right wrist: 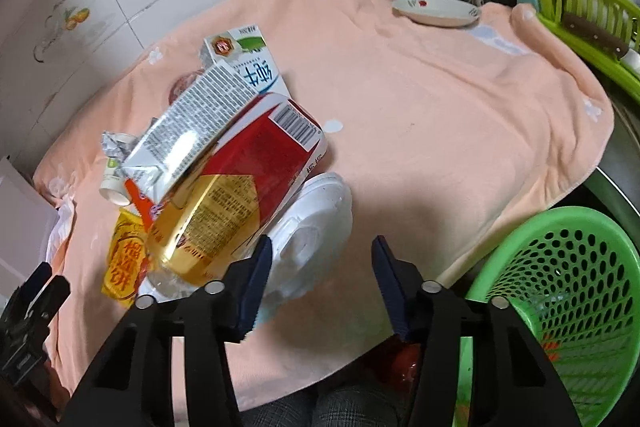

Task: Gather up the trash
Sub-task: 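Grasp the white milk carton with the left gripper and lift it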

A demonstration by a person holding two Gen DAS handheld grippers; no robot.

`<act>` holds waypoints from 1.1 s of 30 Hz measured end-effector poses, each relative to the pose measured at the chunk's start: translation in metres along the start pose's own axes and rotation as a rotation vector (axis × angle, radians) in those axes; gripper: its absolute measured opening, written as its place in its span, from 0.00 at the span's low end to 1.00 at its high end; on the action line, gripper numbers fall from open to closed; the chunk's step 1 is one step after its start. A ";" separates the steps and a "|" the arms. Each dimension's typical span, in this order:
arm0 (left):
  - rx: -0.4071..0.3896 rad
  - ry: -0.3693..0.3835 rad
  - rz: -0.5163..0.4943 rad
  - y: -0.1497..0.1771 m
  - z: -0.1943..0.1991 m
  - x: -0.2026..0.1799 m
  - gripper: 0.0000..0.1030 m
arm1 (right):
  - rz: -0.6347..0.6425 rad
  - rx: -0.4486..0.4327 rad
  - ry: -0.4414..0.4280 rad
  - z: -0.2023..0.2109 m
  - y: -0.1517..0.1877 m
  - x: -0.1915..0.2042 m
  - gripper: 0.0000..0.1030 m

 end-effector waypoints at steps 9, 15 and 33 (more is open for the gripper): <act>0.013 0.087 -0.019 -0.009 -0.012 -0.013 0.89 | -0.026 0.023 -0.007 -0.013 -0.002 -0.007 0.28; 0.015 0.221 -0.095 -0.035 -0.026 -0.043 0.89 | -0.001 -0.003 0.003 -0.003 -0.004 -0.009 0.23; 0.251 0.621 -0.085 -0.091 -0.134 -0.090 0.82 | 0.041 -0.032 -0.014 0.020 -0.001 -0.011 0.17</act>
Point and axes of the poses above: each gripper's, at about its wrist camera, not at the fingertips, and z roughly against the way its jaws point, x to its left, y to its underside, the point moved 1 cm from there along -z, roughly the way its jaws point, and after that the axes turned 9 degrees about -x, right-handed, at the moved point
